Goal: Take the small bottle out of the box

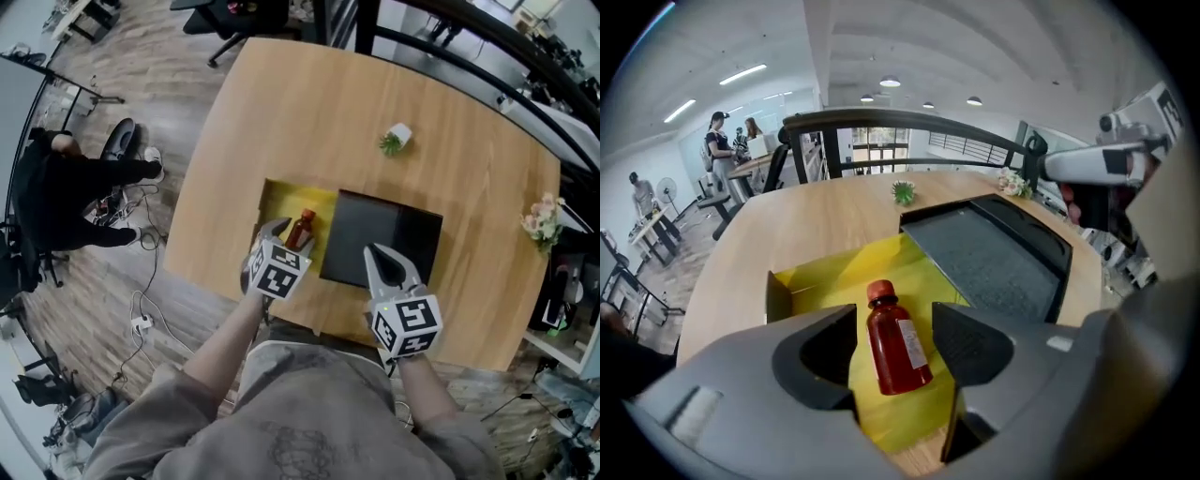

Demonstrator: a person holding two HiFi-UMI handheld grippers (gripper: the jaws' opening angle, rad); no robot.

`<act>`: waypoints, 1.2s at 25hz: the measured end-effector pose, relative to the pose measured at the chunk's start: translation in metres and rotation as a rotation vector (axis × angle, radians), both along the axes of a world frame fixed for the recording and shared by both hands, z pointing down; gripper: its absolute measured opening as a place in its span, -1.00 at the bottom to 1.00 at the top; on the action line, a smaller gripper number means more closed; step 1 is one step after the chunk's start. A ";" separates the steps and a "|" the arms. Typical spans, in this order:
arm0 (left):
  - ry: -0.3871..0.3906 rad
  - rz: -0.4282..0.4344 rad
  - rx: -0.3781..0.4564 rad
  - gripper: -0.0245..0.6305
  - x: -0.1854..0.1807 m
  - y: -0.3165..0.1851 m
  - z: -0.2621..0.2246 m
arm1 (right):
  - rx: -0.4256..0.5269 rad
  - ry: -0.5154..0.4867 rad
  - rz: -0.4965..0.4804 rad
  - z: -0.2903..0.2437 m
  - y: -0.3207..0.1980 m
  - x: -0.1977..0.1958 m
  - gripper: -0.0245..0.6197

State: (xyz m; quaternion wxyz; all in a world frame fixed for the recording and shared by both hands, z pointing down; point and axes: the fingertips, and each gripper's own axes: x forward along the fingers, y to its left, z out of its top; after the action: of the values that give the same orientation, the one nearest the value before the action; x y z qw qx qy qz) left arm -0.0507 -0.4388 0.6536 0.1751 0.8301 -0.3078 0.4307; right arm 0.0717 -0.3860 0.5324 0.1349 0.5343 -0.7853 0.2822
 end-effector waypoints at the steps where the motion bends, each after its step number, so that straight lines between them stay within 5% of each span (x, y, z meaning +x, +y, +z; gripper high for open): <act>1: -0.009 0.012 -0.019 -0.16 0.001 -0.001 0.006 | -0.005 0.000 0.012 0.001 -0.002 0.001 -0.89; 8: -0.023 0.030 -0.157 -0.16 0.006 -0.007 0.032 | -0.024 0.014 0.085 0.005 -0.014 0.004 -0.89; 16: -0.070 0.164 -0.236 -0.24 0.009 0.004 0.052 | -0.042 0.015 0.168 0.004 -0.016 0.000 -0.89; 24: 0.038 0.178 -0.200 -0.25 0.005 -0.011 0.019 | -0.023 0.027 0.233 -0.007 -0.019 -0.008 -0.89; 30: 0.193 0.198 -0.057 -0.25 0.008 -0.027 -0.058 | 0.059 0.062 0.270 -0.049 -0.018 -0.002 -0.89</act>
State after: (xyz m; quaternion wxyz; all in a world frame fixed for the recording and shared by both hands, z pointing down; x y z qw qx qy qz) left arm -0.0424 -0.4657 0.5954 0.1842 0.8887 -0.1938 0.3724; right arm 0.0700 -0.4043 0.4829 0.1041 0.6471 -0.7098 0.2581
